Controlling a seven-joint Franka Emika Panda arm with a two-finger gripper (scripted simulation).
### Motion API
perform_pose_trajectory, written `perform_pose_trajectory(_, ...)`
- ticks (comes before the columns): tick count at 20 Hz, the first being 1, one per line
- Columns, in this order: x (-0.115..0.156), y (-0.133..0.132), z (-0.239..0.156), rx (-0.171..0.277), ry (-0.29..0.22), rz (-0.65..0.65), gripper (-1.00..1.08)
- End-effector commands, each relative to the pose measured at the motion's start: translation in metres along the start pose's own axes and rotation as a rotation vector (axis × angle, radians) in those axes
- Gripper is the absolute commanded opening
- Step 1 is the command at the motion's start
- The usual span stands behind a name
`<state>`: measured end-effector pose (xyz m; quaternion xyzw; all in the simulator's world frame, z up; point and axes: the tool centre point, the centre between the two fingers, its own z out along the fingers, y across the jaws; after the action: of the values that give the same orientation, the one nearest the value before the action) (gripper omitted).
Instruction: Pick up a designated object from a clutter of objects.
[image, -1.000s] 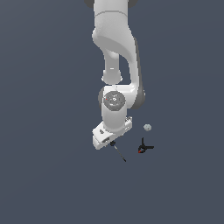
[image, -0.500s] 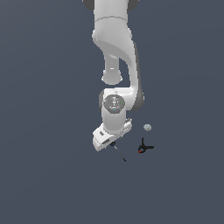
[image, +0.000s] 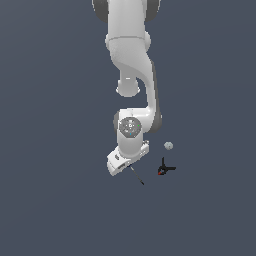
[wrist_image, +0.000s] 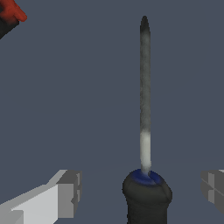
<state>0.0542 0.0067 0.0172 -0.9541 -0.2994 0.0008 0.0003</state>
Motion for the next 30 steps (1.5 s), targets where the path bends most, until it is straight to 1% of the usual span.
perform_pose_trajectory(1,0.001,0.001,0.002,-0.001,0.001,0.000,1.00)
perform_pose_trajectory(2,0.001,0.001,0.002,-0.001,0.001,0.000,-1.00)
perform_pose_trajectory(13,0.001,0.000,0.002,-0.001,0.001,-0.001,-1.00)
perform_pose_trajectory(18,-0.001,-0.002,-0.006,-0.001,0.001,-0.001,-1.00)
perform_pose_trajectory(24,-0.006,-0.008,-0.029,-0.001,0.001,-0.001,-1.00)
perform_pose_trajectory(30,-0.015,-0.019,-0.069,-0.001,0.001,-0.001,-1.00)
